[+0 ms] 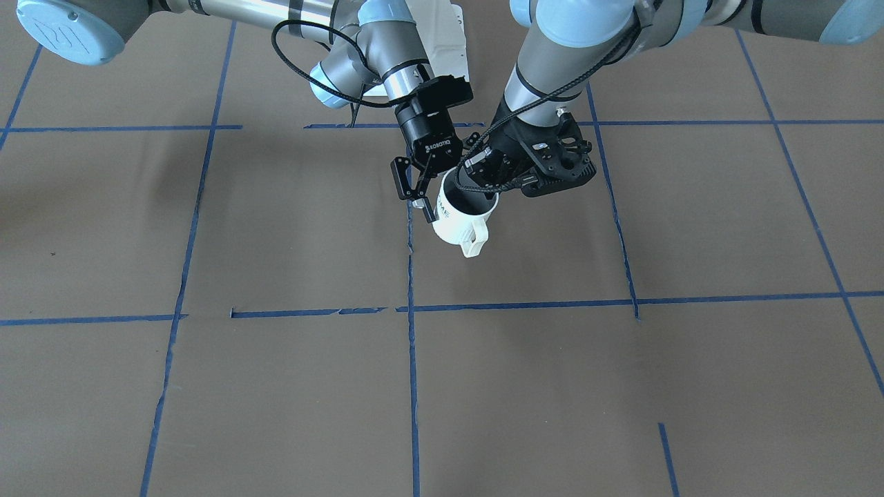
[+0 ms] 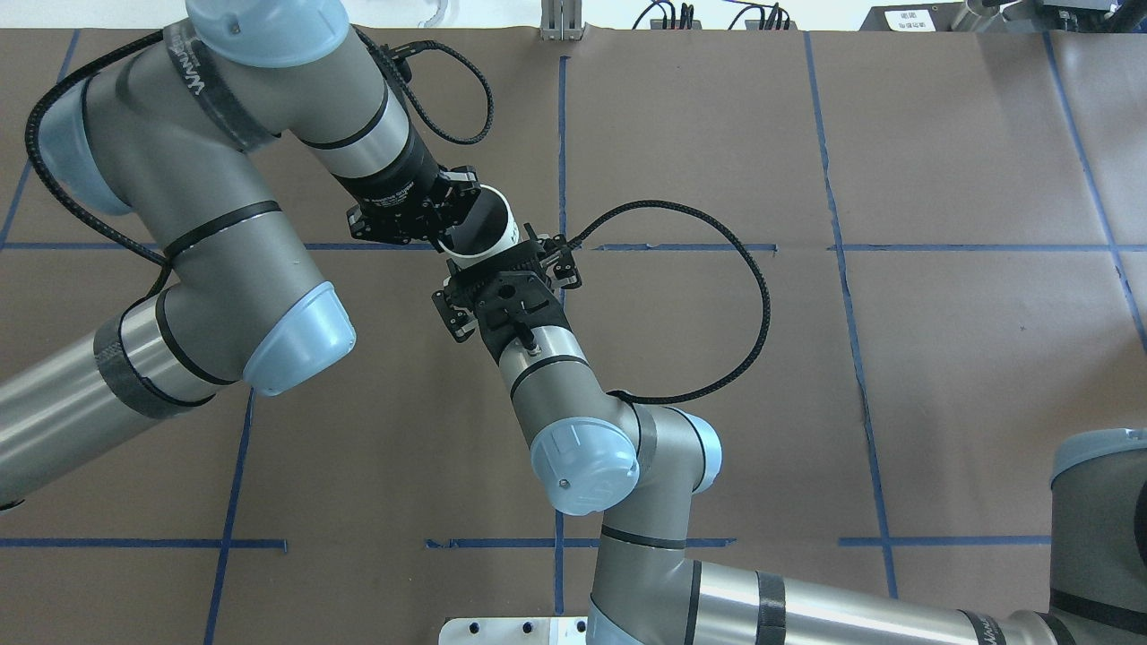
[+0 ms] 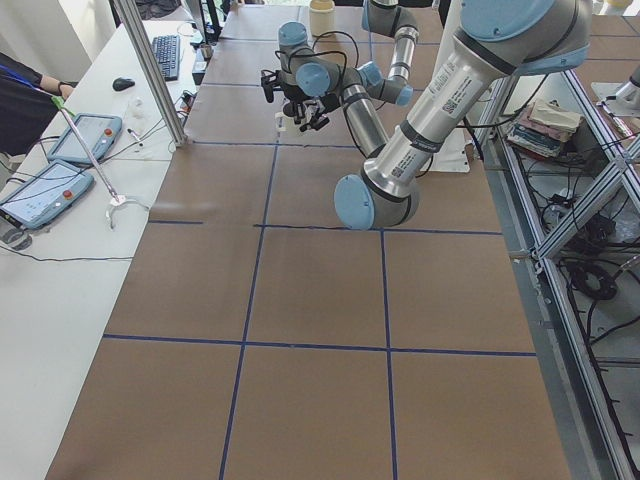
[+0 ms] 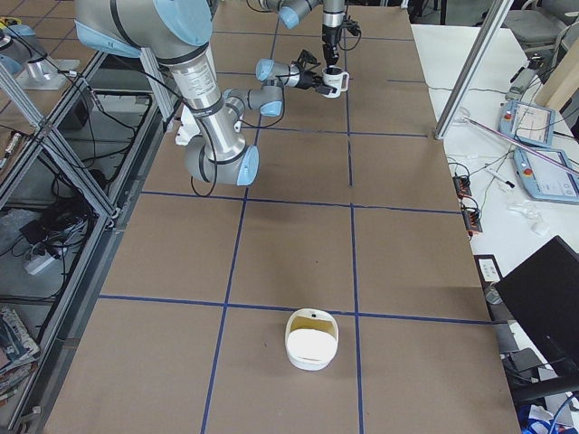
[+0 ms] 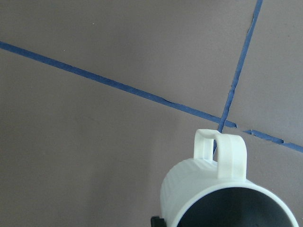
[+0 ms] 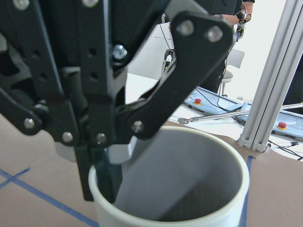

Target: Left arm hands cup to right arm to dump lemon

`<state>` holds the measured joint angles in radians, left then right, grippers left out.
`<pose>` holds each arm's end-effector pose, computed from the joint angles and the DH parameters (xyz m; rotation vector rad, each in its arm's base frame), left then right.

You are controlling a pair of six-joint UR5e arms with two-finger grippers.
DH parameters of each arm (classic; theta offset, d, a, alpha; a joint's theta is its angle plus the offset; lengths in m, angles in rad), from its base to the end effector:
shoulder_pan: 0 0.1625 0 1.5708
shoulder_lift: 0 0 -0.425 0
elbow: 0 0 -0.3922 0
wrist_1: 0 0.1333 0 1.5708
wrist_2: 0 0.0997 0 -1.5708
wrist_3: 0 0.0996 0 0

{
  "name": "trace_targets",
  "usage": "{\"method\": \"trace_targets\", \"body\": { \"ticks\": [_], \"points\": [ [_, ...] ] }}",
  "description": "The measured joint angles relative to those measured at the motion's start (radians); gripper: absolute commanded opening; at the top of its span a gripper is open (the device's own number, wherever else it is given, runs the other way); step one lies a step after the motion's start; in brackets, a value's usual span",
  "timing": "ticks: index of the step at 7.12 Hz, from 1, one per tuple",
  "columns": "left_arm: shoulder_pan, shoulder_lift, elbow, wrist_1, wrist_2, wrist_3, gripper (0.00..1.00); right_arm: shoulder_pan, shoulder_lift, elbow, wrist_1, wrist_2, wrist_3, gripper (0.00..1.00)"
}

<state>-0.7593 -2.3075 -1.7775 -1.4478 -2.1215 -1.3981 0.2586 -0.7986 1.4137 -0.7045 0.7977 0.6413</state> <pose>0.4126 -0.5035 0.1447 -0.1050 0.9493 -0.3158 -0.6217 -0.3743 0.1477 1.2784 -0.7978 0.0335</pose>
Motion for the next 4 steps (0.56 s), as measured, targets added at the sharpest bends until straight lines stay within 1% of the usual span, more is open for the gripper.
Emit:
{"method": "trace_targets", "body": {
  "ticks": [2, 4],
  "points": [
    [-0.011, -0.004, 0.018, -0.013, 0.010, 0.002, 0.00, -0.003, -0.003, 0.000, -0.001, 0.000, 0.000, 1.00],
    [-0.053, -0.004, 0.069, -0.067, 0.017, 0.028, 0.00, -0.013, -0.008, -0.001, 0.000, 0.000, 0.001, 1.00]
  ]
}}
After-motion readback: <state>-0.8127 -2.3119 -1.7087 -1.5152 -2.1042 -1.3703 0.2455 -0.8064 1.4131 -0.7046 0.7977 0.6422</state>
